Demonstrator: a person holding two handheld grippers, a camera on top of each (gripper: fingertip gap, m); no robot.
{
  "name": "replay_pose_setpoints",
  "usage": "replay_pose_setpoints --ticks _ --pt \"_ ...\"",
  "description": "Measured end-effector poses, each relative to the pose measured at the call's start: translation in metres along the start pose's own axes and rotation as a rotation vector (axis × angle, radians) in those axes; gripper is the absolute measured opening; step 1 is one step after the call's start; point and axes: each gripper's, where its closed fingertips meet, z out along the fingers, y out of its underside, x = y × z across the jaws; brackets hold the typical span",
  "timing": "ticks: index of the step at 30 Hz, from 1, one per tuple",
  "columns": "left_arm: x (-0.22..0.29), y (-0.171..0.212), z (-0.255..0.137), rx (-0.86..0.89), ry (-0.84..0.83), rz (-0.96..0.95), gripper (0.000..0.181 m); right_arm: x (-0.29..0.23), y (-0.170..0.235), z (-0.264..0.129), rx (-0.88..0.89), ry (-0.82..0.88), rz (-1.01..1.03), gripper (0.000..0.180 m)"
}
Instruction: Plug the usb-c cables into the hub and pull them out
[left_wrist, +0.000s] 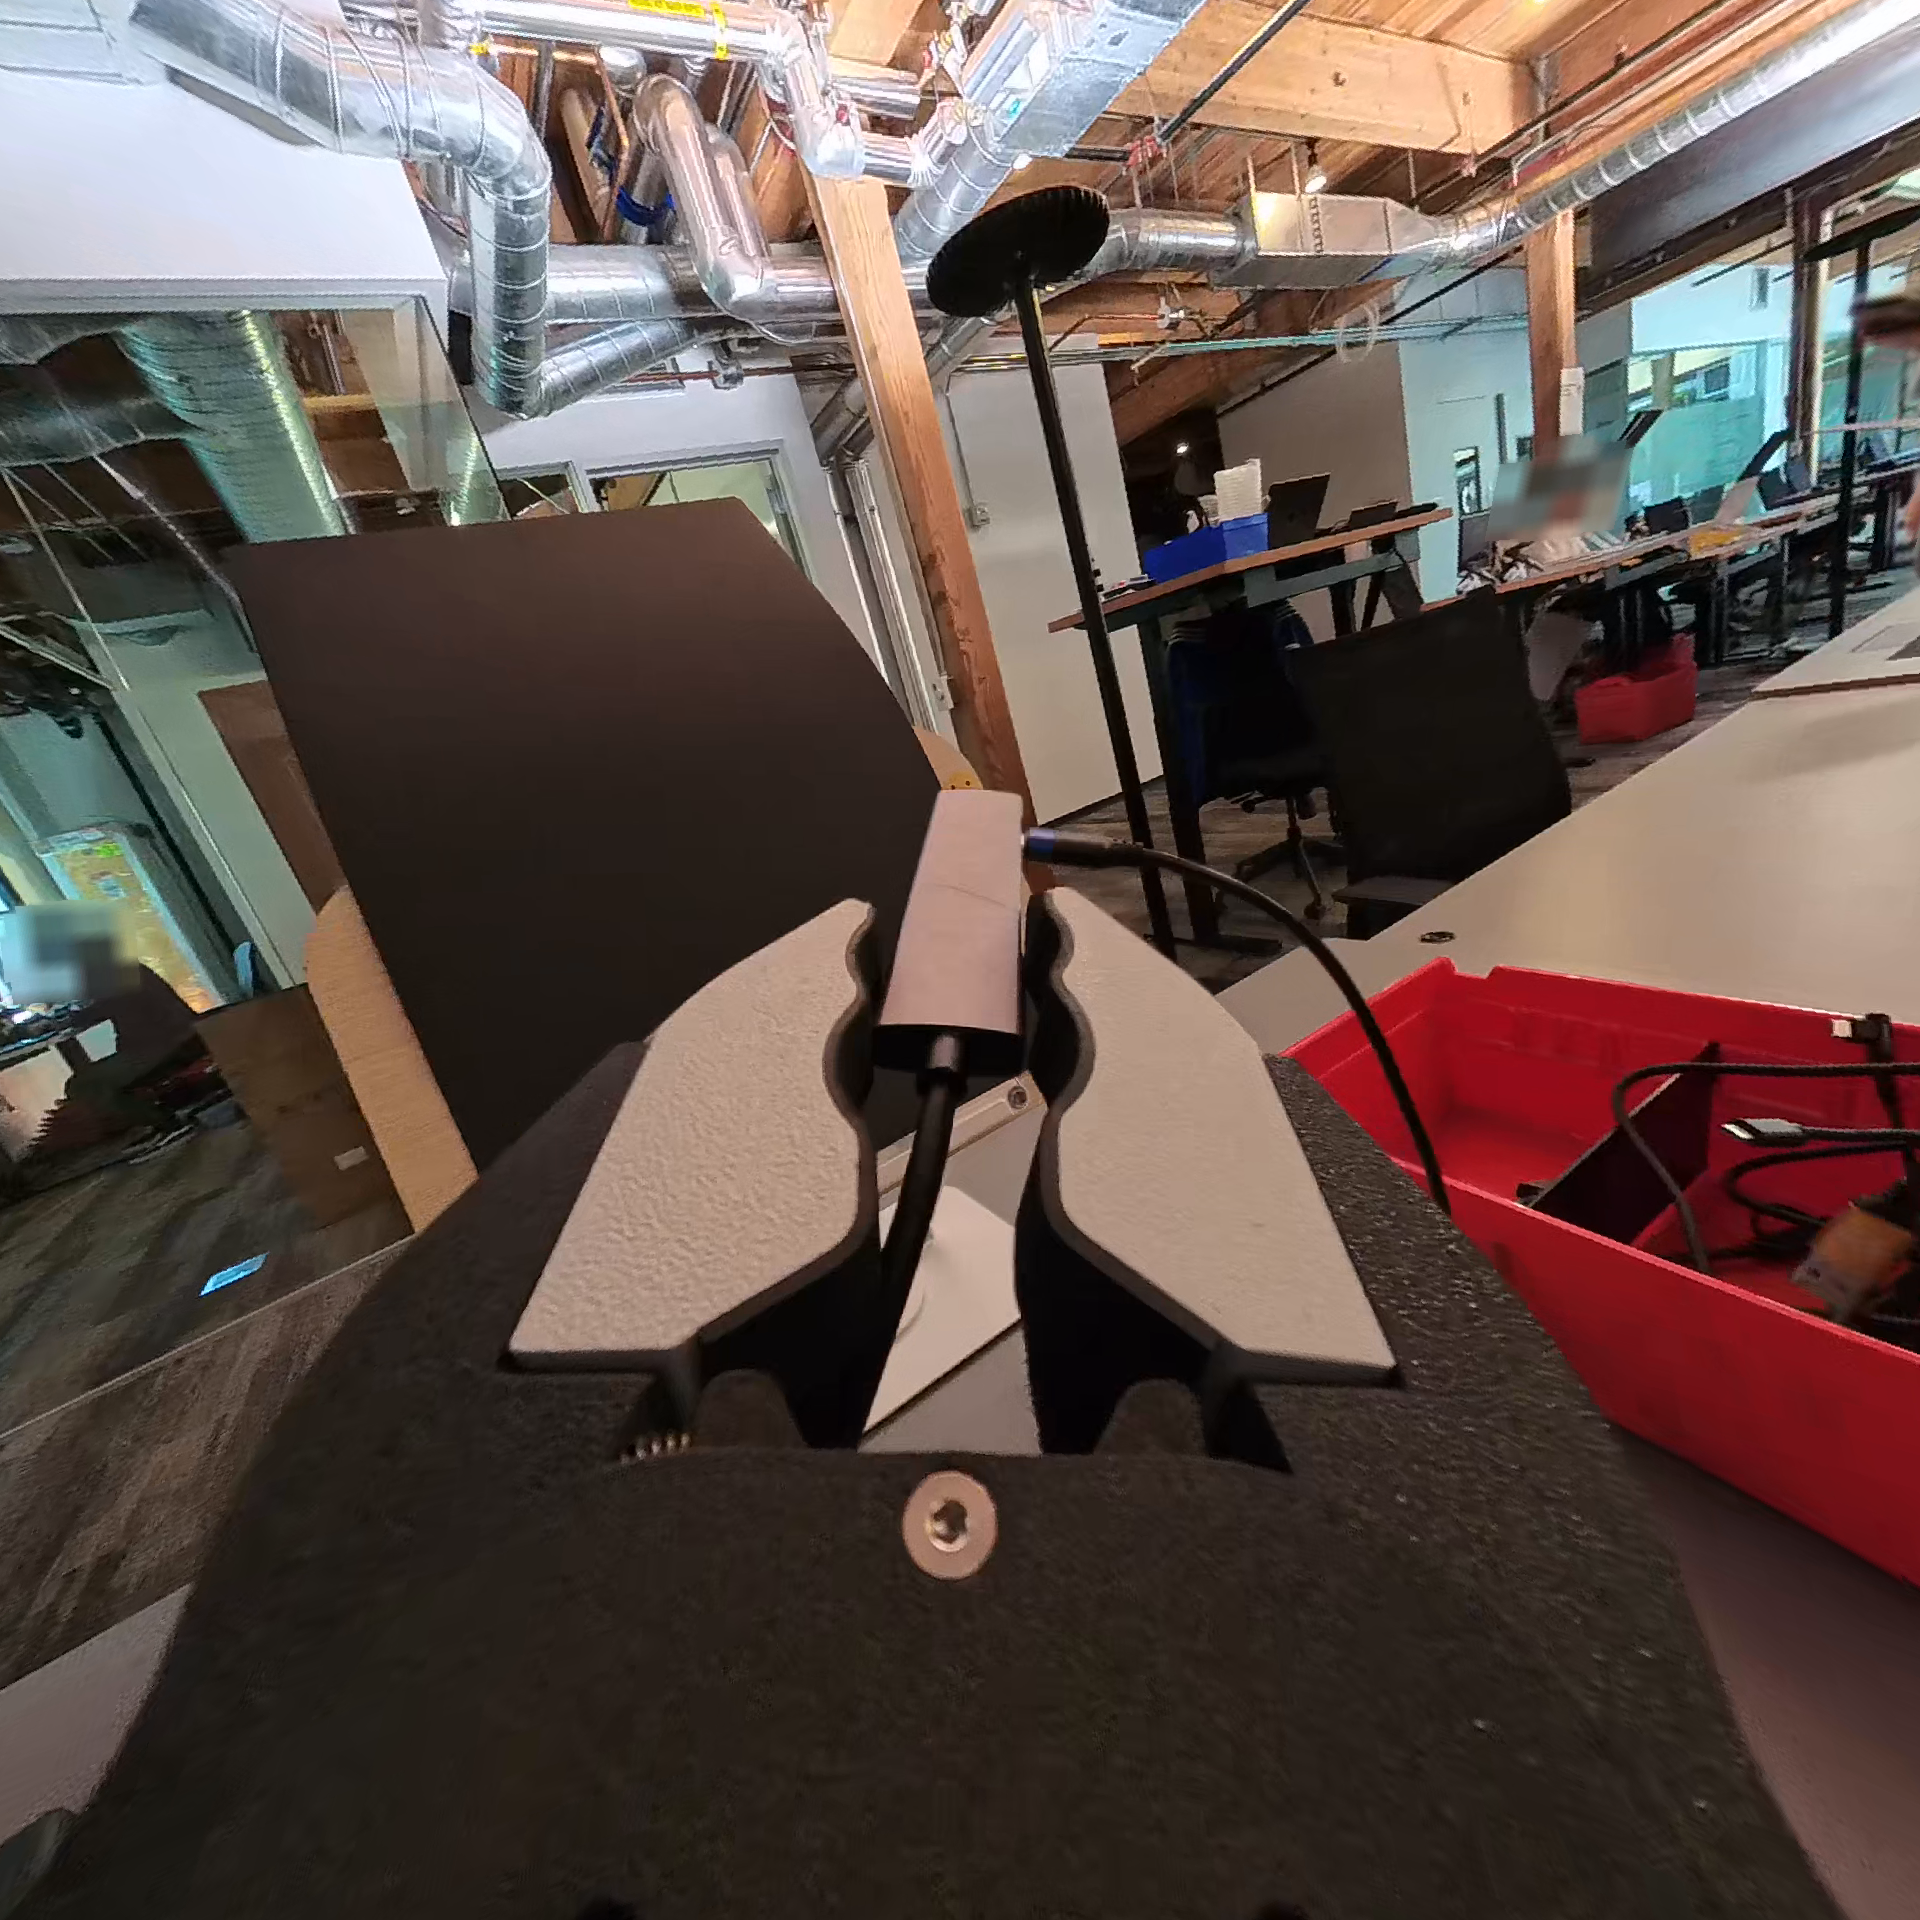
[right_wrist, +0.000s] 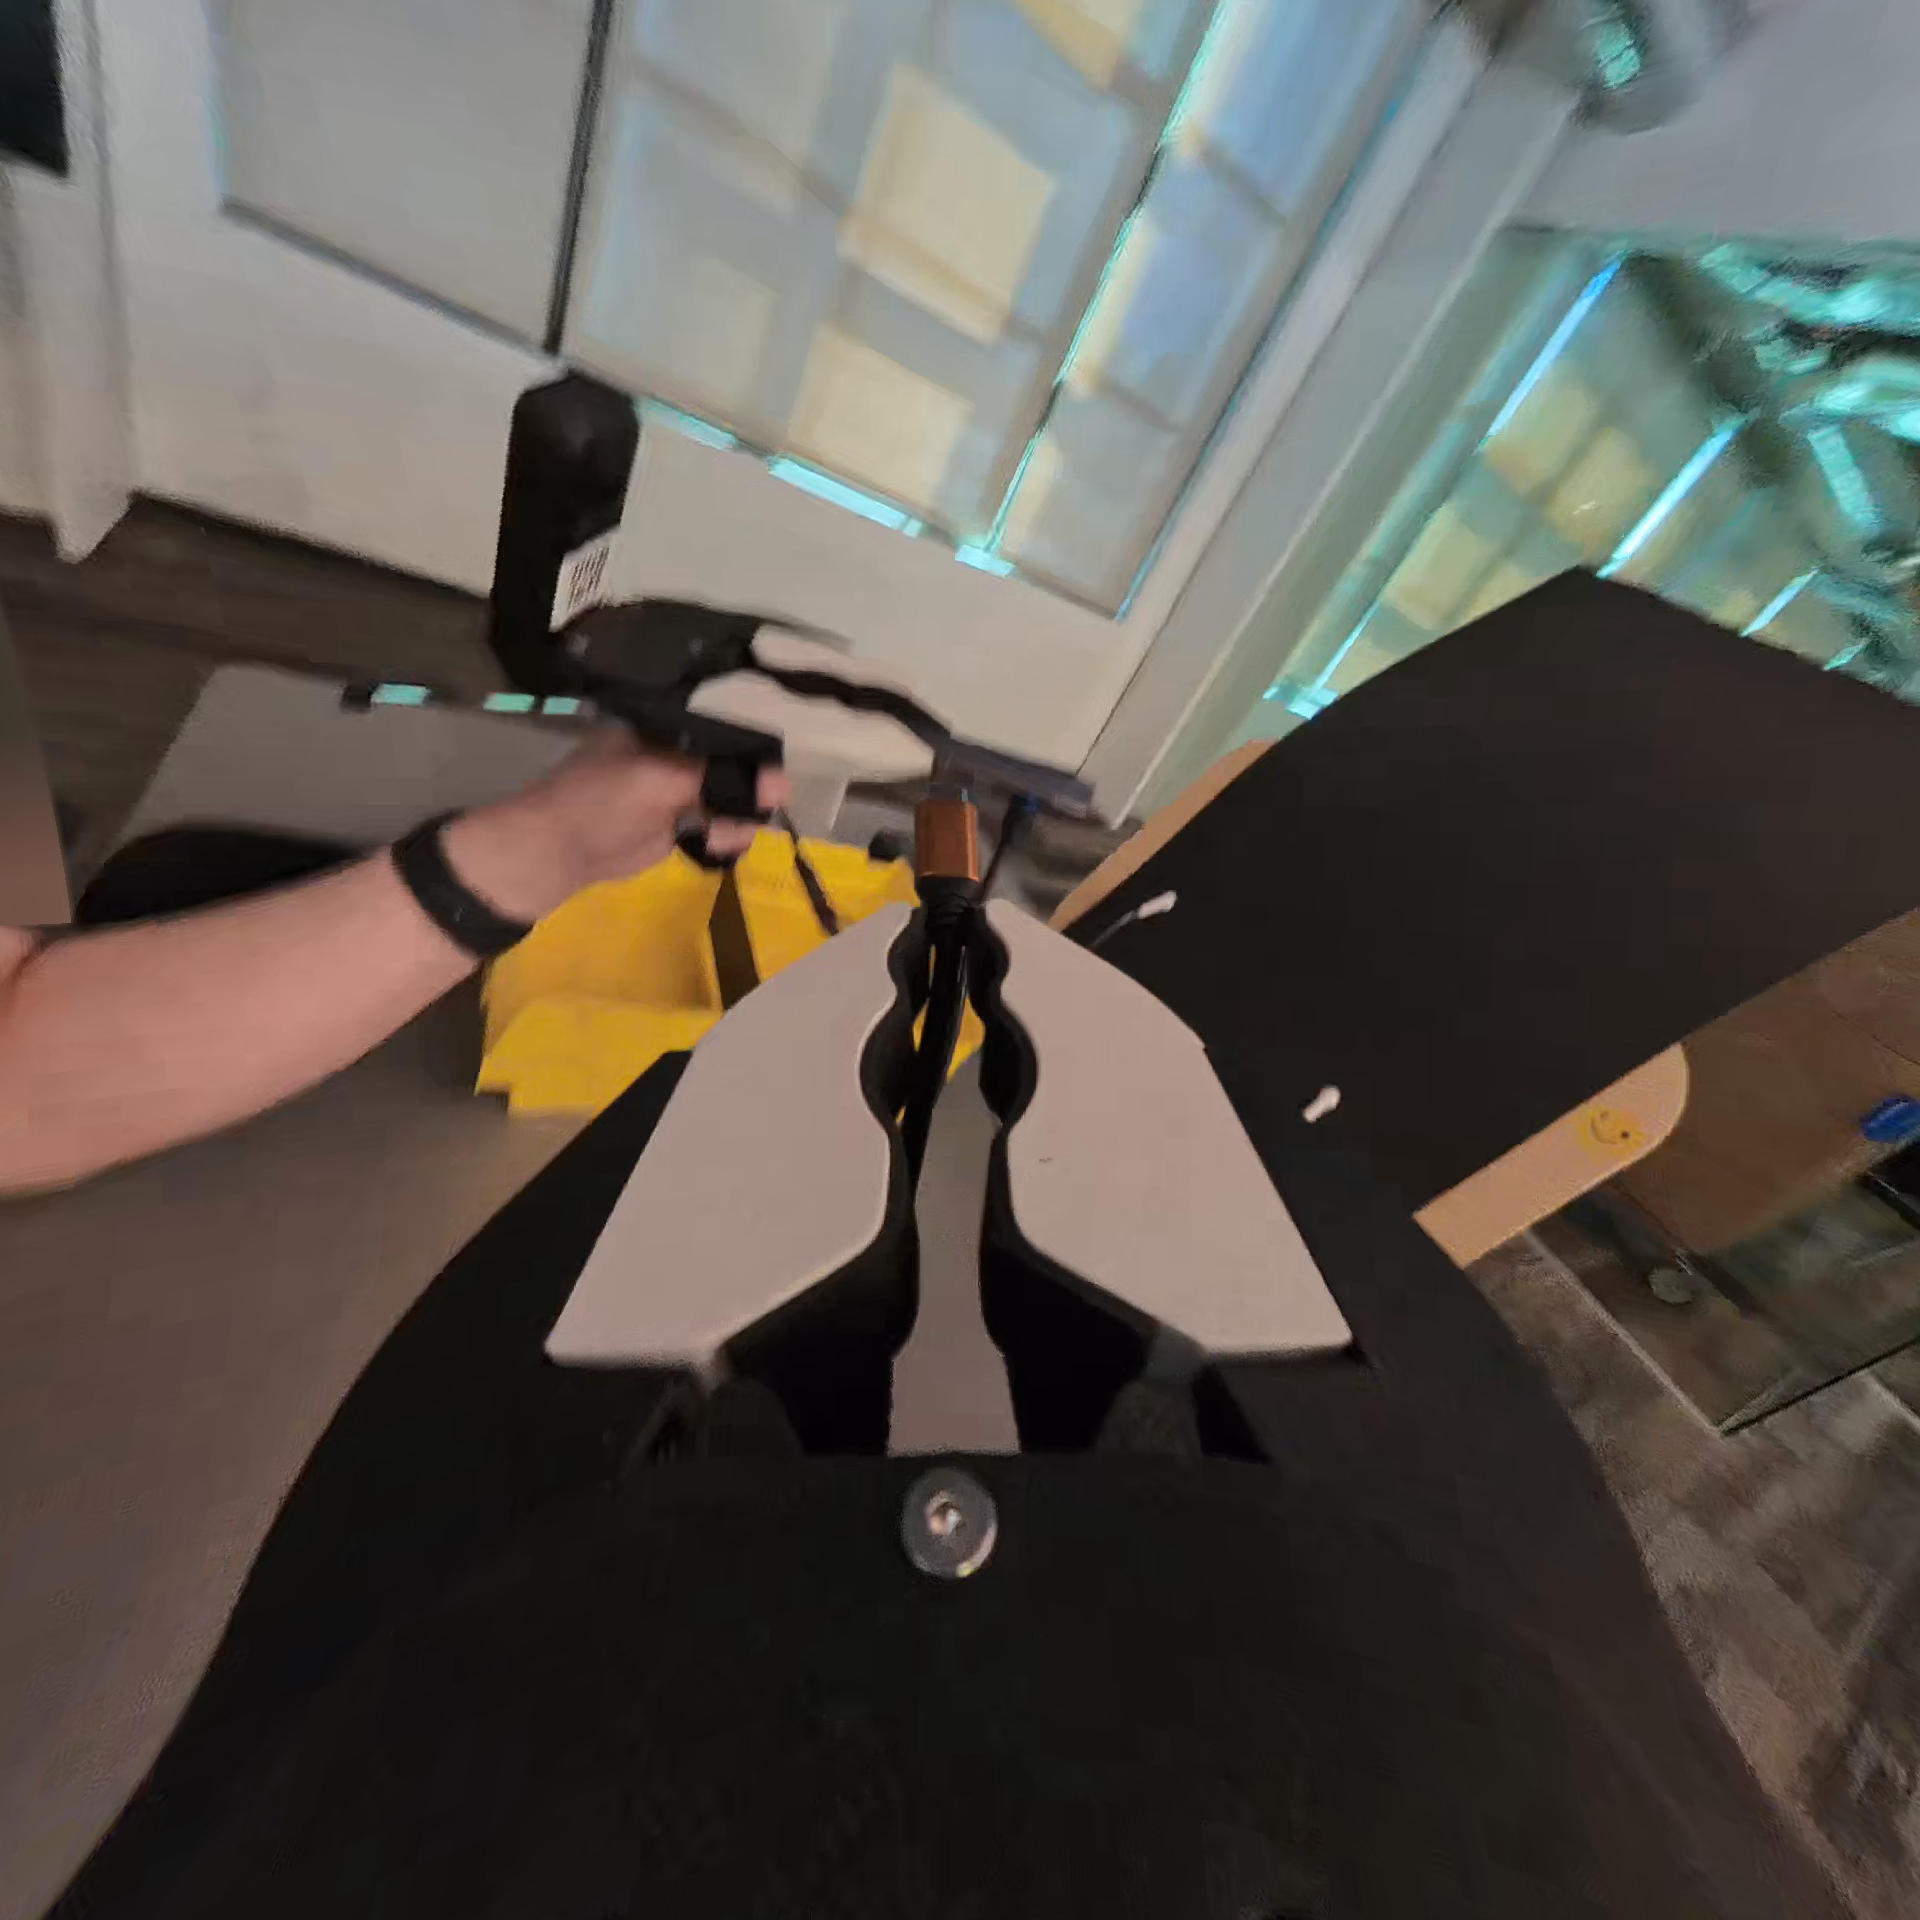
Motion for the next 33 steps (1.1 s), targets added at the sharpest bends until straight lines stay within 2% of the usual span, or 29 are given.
replay_pose_setpoints --ticks 2,4,10,11,13,16,19,22,25,30,33 --pt "-0.001 -0.001 -0.001 0.002 0.007 -0.01 0.025 0.004 0.023 -0.017 -0.072 -0.059 0.003 0.008" --pt "-0.002 -0.003 -0.003 0.009 0.009 -0.019 0.025 0.009 0.056 -0.028 -0.135 -0.1 0.111 0.008" --pt "0.002 -0.004 -0.003 0.02 0.039 -0.039 0.025 -0.014 0.222 -0.058 -0.572 -0.219 0.29 0.009" --pt "0.003 -0.004 -0.003 0.015 0.045 -0.035 0.025 -0.015 0.247 -0.063 -0.645 -0.198 0.315 0.009" --pt "0.006 -0.001 -0.001 -0.001 0.057 -0.025 0.025 -0.015 0.274 -0.07 -0.712 -0.174 0.333 0.01" --pt "0.009 0.004 0.003 -0.024 0.064 -0.016 0.025 -0.008 0.265 -0.068 -0.666 -0.164 0.316 0.02" --pt "0.014 0.005 0.006 -0.03 0.079 -0.011 0.025 0.005 0.233 -0.068 -0.598 -0.157 0.258 0.033" --pt "0.02 0.003 0.009 -0.025 0.097 -0.012 0.025 0.012 0.192 -0.067 -0.505 -0.191 0.262 0.034" --pt "0.024 0.005 0.012 -0.04 0.103 -0.011 0.025 0.026 0.167 -0.067 -0.476 -0.125 0.209 0.033" --pt "0.034 0.0 0.017 -0.003 0.133 -0.031 0.025 0.066 0.096 -0.023 -0.173 0.306 0.044 0.039" --pt "0.044 -0.007 0.018 0.051 0.172 -0.059 0.024 0.055 0.068 0.016 -0.053 0.417 -0.036 0.04"
